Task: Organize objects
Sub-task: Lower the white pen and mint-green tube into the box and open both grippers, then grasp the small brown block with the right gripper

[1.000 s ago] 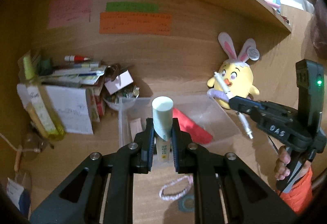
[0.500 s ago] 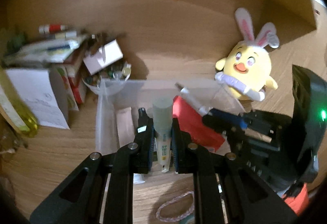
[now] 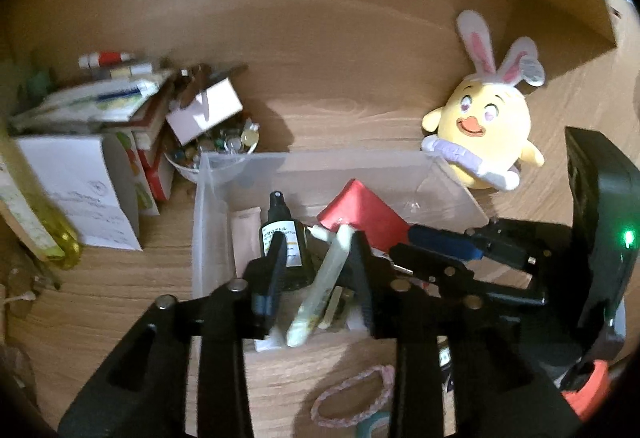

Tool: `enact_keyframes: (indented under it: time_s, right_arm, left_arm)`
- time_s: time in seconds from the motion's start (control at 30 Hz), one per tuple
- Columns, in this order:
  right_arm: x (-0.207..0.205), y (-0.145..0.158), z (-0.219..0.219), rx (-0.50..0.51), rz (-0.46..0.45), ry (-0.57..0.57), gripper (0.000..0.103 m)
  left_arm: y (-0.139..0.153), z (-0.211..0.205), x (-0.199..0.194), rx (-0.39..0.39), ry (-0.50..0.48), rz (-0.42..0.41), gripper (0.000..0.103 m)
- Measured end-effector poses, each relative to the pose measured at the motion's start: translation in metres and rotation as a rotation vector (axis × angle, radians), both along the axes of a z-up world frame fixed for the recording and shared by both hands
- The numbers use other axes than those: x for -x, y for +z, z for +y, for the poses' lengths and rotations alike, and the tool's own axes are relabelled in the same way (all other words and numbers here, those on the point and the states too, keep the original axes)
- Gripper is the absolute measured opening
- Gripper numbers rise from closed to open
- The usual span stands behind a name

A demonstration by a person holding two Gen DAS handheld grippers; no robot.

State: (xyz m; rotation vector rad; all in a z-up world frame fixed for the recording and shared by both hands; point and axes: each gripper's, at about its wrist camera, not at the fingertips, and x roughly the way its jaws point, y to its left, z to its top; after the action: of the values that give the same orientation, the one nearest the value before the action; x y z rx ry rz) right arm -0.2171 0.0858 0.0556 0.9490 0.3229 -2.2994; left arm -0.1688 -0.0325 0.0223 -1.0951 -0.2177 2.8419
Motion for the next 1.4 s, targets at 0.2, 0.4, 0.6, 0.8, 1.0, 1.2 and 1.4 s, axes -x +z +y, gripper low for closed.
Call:
enact_keyframes:
  time_s: [0.2,0.4,0.6,0.8,1.0,1.2,1.4]
  right_arm:
    - [-0.024,0.018,0.02,0.034,0.043,-0.033,0.044]
    - [-0.055,0.026,0.04,0.06,0.084,-0.071,0.068]
    - [-0.081,0.013,0.047,0.055,0.072,-0.076,0.068]
    - [-0.101,-0.013,0.042,0.032,0.038,-0.078,0.068]
    - [-0.103,-0.042,0.037,0.042,-0.066,-0.076,0.062]
    - [-0.102,-0.056,0.028,0.026,-0.118,-0.07,0.04]
    - [-0.103,-0.056,0.024,0.032,-0.133,-0.047,0.025]
  left_arm:
    - [0.017,0.011,-0.035,0.05,-0.007,0.07,0.068]
    - [0.015,0.021,-0.069,0.11,-0.013,0.092,0.09]
    - [-0.009,0.03,-0.091,0.145,-0.041,0.039,0.09]
    - [-0.042,0.033,-0.106,0.131,-0.065,-0.049,0.09]
    - [-0.067,0.033,-0.118,0.126,-0.076,-0.118,0.09]
    - [-0.079,0.034,-0.123,0.118,-0.093,-0.153,0.09]
    - [-0.081,0.045,-0.117,0.126,-0.128,-0.161,0.088]
